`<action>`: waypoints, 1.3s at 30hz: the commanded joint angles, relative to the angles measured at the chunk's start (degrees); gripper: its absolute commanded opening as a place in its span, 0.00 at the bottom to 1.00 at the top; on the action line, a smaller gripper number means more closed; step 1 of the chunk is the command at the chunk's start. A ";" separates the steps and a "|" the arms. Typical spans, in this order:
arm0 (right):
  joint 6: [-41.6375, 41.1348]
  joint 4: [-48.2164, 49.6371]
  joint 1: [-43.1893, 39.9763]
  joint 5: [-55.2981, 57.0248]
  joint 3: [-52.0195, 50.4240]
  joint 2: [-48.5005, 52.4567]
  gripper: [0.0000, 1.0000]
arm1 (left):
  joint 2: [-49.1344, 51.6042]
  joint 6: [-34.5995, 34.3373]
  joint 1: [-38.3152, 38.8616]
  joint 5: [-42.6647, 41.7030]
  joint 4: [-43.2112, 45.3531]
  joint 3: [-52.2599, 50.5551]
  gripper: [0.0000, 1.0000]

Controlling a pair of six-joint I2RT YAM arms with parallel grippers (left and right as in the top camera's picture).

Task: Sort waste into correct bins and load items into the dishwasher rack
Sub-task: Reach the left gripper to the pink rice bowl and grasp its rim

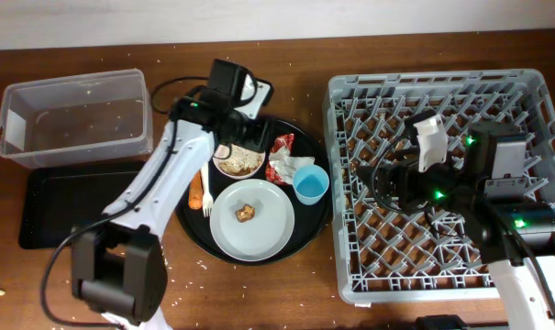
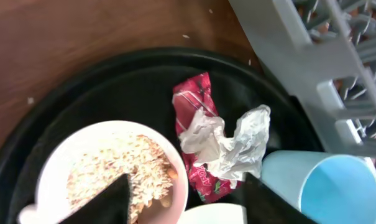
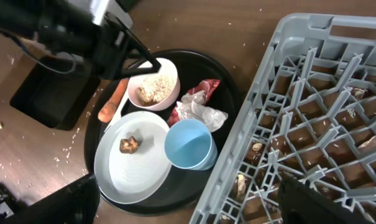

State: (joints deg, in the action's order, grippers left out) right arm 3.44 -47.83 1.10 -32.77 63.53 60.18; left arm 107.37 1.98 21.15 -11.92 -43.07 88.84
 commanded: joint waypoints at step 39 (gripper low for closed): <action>0.22 0.90 -0.37 0.50 1.03 0.35 0.85 | 15.08 -0.07 0.66 7.06 -25.40 24.06 0.01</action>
State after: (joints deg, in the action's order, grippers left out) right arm 3.44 -47.37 1.10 -32.80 63.55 60.49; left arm 122.41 2.13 22.41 -4.29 -65.08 107.13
